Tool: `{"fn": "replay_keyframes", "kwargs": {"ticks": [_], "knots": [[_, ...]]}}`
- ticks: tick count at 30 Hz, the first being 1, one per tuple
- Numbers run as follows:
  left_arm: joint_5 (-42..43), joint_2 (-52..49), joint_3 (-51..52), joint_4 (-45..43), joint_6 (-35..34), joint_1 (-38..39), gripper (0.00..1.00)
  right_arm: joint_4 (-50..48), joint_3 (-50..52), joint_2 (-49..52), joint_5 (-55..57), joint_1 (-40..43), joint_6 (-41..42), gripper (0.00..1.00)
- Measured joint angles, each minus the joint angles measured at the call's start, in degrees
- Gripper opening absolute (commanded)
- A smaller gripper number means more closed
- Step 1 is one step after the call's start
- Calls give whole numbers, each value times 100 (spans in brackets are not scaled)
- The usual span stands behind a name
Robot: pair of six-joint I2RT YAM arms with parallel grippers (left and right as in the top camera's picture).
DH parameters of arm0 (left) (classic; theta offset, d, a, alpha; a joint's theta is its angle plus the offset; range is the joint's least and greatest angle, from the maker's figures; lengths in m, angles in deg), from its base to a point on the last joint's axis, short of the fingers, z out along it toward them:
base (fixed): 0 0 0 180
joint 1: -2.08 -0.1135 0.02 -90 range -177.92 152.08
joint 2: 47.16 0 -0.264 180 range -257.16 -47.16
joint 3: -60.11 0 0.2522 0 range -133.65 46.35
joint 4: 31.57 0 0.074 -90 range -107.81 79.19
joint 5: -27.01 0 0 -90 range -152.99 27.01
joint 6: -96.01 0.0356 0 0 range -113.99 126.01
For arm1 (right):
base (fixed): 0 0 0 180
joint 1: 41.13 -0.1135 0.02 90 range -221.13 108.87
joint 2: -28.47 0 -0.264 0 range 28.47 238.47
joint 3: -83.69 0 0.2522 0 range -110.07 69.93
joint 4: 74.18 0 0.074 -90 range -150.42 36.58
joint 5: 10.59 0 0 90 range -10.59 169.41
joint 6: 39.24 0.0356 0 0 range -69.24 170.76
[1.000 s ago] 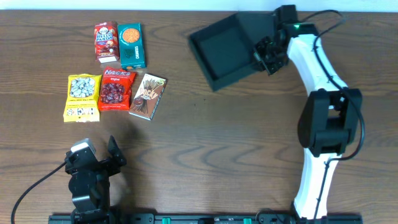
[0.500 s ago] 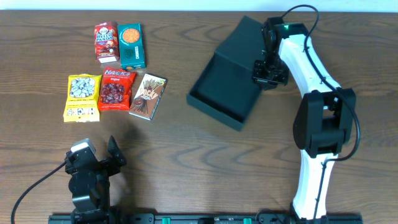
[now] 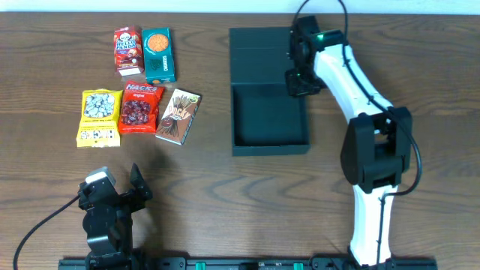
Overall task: Pack container
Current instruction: 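Drag the black box left toward the table center with the right gripper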
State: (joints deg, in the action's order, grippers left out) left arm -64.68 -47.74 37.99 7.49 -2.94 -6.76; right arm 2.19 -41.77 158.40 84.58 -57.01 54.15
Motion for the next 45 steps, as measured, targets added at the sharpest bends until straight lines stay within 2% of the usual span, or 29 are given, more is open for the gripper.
{"fn": "replay_keyframes", "kwargs": {"ticks": [6,13,17,25,32,38,45], "knots": [[0,0,0,0,0,0,95,-448,0,0,63,-452,70,14],[0,0,0,-2,0,0,95,-699,0,0,92,-542,946,15],[0,0,0,-2,2,0,95,-767,0,0,116,-542,1484,10],[0,0,0,-2,0,0,95,-802,0,0,151,-538,2092,1],[0,0,0,0,0,0,95,-831,0,0,240,-535,2673,1],[0,0,0,-2,2,0,95,-920,0,0,264,-535,2551,1],[0,0,0,-2,2,0,95,-1088,0,0,284,-535,1853,1]]}}
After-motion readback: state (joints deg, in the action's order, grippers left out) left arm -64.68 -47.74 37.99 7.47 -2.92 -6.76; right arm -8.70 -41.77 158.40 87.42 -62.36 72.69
